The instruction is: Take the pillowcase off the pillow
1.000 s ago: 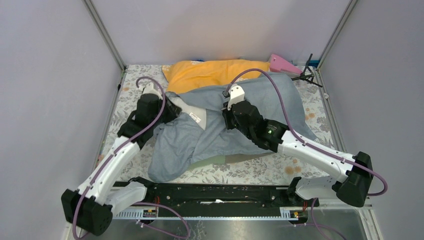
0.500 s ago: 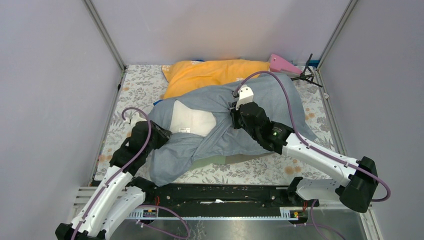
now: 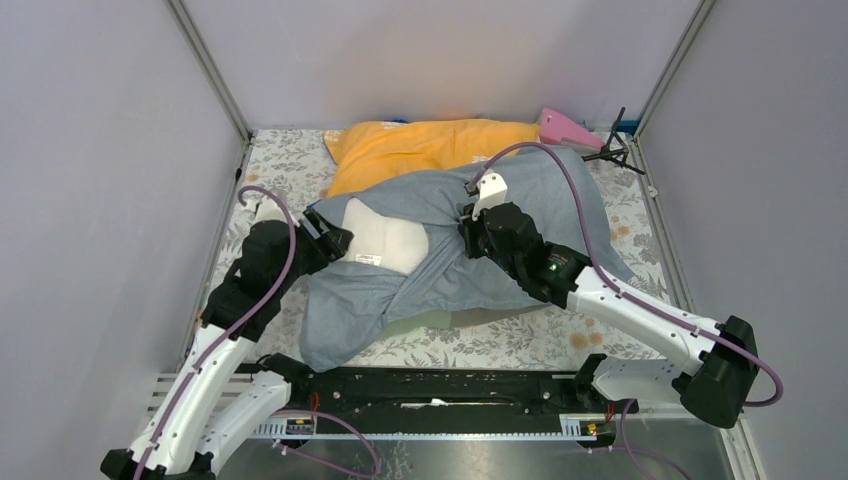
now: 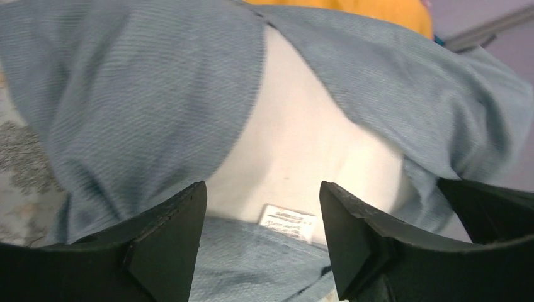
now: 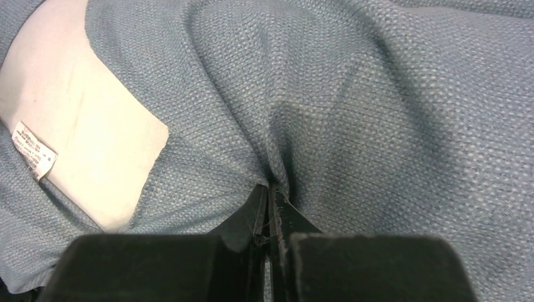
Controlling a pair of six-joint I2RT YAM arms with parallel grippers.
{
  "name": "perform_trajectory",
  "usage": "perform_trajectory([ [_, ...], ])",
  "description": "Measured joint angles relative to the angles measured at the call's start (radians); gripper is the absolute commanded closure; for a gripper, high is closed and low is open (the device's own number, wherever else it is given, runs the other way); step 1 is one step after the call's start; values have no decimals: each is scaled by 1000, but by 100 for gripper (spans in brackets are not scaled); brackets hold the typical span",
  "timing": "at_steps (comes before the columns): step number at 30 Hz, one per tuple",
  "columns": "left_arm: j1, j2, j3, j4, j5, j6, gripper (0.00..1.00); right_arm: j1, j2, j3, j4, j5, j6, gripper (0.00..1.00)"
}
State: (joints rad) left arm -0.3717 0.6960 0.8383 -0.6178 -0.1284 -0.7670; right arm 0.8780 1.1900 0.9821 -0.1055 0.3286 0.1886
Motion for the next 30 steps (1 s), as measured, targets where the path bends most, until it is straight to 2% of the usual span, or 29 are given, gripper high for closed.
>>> perform_trajectory([
  [3,0,55,27,46,74,31,33,0,0,0,0,-9,0,90],
  [5,0,108,42,73,115,44,35,-1,-2,0,0,-18,0,80],
  [9,0,201,42,79,122,53,36,-1,-8,0,-1,-39,-1,41],
  [10,0,206,40,76,108,51,36,-1,-8,0,-2,-48,-6,37],
  [16,0,153,-16,59,-8,22,36,-2,-8,51,-58,-106,-13,35],
  [23,0,-21,-135,70,-35,6,35,-2,-7,191,-98,-187,-11,28],
  [27,0,-76,-149,66,-84,-28,34,-2,24,284,-128,-232,3,9],
  [28,0,-86,-153,66,-96,-39,32,-2,37,305,-131,-245,11,2],
  [30,0,-100,-158,58,-132,-61,23,0,64,331,-132,-268,19,0],
])
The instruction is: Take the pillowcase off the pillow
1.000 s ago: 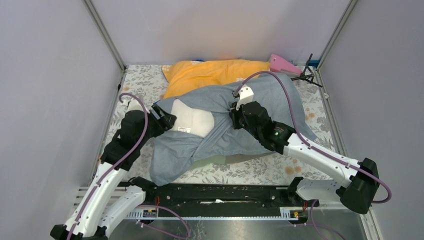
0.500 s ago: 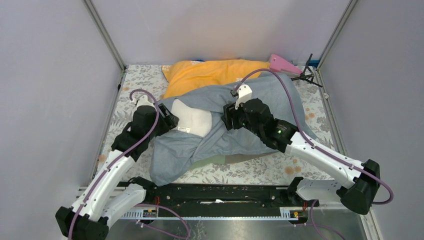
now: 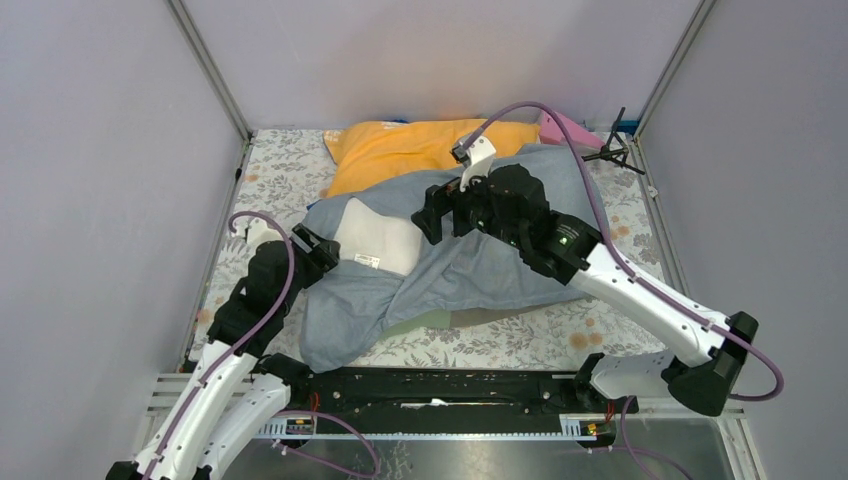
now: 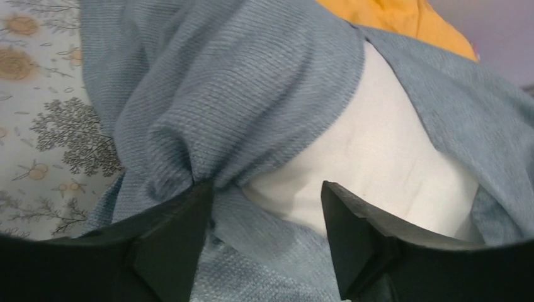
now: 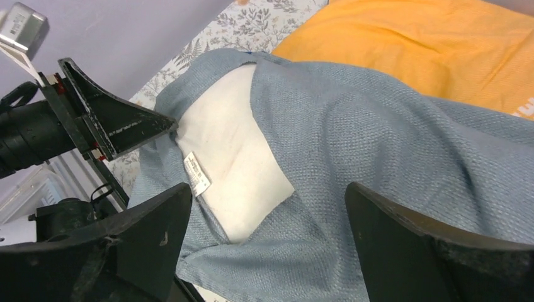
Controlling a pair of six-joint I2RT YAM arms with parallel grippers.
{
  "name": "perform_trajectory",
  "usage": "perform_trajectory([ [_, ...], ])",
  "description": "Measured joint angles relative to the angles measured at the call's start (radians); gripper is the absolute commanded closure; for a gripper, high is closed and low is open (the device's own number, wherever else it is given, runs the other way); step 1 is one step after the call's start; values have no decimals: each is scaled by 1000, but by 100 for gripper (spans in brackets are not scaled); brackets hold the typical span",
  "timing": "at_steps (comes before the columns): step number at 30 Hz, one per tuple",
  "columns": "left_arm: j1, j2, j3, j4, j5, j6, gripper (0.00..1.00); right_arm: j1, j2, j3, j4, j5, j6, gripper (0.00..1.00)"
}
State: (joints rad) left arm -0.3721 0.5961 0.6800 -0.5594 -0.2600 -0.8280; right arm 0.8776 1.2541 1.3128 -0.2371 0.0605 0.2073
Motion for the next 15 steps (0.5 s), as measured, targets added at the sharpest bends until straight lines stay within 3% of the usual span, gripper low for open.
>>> perform_trajectory([
  [8,0,-50,0,-84,-140,-43,17,53,111,77,-45,-26,6,1],
  [15,0,-54,-1,-85,-163,-45,14,141,298,302,-95,-29,-23,0],
])
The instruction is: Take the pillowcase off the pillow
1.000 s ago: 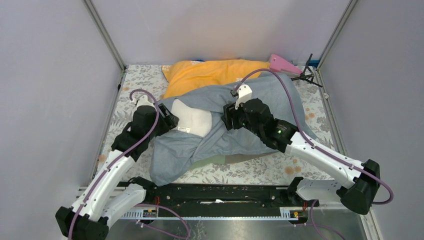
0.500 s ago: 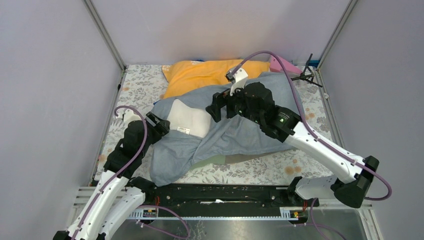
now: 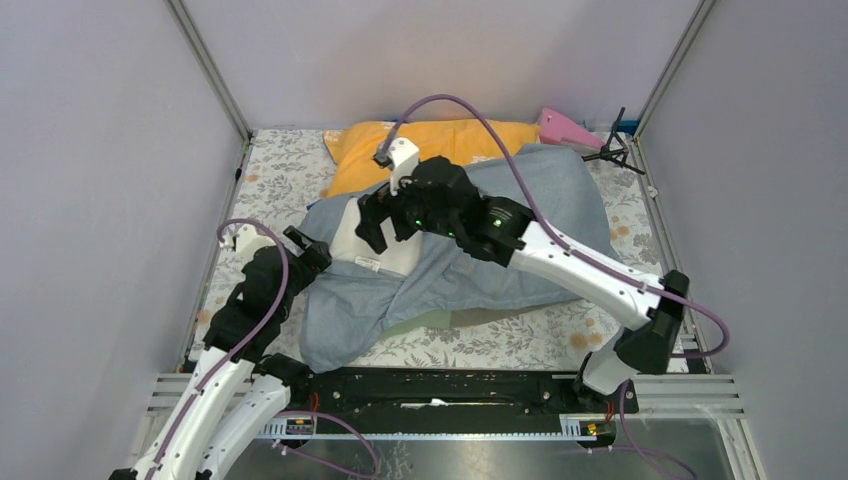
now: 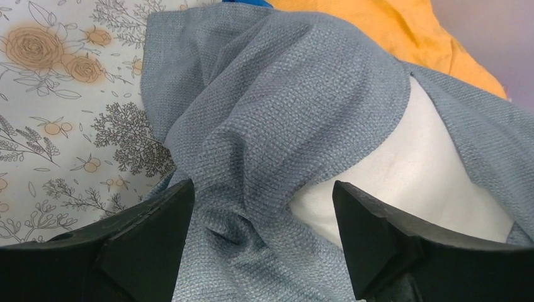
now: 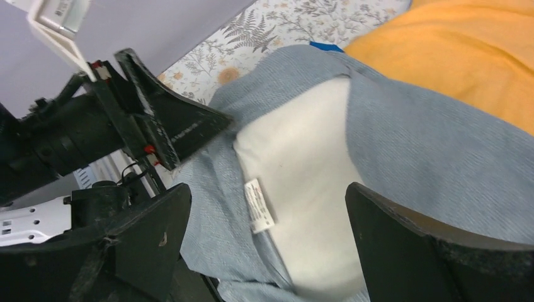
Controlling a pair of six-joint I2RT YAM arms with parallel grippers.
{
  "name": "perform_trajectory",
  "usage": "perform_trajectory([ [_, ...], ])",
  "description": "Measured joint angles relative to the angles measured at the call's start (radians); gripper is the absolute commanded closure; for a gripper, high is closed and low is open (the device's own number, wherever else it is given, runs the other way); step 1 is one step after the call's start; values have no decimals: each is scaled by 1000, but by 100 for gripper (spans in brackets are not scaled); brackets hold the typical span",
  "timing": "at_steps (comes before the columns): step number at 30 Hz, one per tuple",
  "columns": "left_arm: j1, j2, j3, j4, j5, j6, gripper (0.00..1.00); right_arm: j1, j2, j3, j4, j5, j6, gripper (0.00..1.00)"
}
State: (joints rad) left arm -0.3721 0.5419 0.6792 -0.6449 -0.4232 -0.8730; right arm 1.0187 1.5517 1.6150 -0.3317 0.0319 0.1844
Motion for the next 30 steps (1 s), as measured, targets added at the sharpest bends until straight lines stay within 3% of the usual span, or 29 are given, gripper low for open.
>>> perform_trajectory([
  [13,0,74,-41,23,76,14,19,23,291,169,-90,-15,-4,0],
  [15,0,80,-41,30,78,15,29,23,334,201,-120,6,-2,0],
  [22,0,84,-41,42,68,6,81,26,374,209,-178,137,0,0],
  [26,0,78,-52,43,56,-14,93,32,374,163,-172,196,-2,2],
  [28,0,74,-58,44,55,-21,95,35,374,141,-166,222,-5,13],
  [29,0,72,-60,45,53,-24,96,36,374,135,-160,229,-8,23],
  [30,0,72,-63,45,52,-26,96,37,374,131,-154,239,-12,40],
])
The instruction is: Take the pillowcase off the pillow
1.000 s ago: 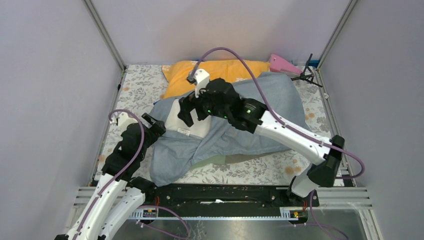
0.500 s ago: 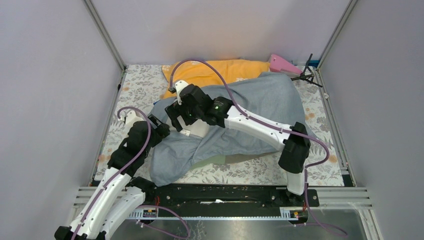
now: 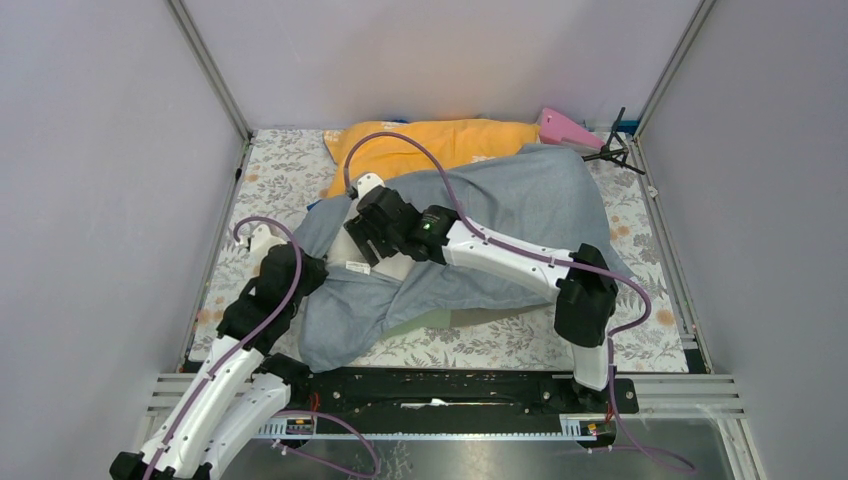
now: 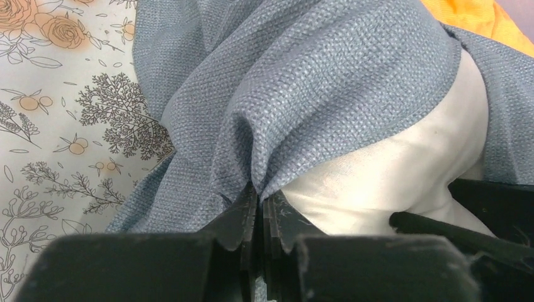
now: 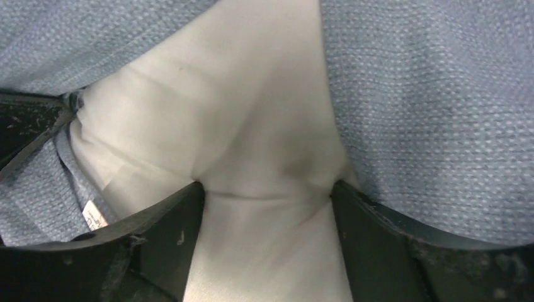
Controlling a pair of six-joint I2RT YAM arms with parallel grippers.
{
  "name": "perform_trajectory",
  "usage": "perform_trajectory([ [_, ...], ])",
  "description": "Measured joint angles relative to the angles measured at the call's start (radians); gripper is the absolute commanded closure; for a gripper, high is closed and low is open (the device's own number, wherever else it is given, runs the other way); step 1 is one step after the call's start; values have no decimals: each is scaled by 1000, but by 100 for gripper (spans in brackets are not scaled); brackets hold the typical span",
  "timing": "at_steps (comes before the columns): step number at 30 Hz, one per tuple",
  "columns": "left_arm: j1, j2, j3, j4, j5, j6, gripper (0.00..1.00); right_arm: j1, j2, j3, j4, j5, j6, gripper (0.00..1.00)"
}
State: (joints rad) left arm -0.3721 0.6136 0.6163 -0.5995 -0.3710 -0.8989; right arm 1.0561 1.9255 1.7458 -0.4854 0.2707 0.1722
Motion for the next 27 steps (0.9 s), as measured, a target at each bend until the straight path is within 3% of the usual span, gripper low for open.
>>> perform_trajectory([
  [2,0,-6,-6,1,-1,-4,96,1,-4,-14,10,16,-11,85],
  [3,0,-9,-6,0,-1,-6,96,1,-8,-22,13,24,-22,100],
  [7,0,-31,-18,11,2,-11,96,1,-68,-103,66,40,-17,100],
  [14,-3,-56,-70,64,63,-19,96,-19,-385,-409,237,-14,13,100],
  [22,-17,-10,-102,222,177,-40,97,-238,-652,-607,282,-121,88,100],
  [27,-24,59,-177,350,249,-69,100,-288,-742,-665,267,-135,119,100],
])
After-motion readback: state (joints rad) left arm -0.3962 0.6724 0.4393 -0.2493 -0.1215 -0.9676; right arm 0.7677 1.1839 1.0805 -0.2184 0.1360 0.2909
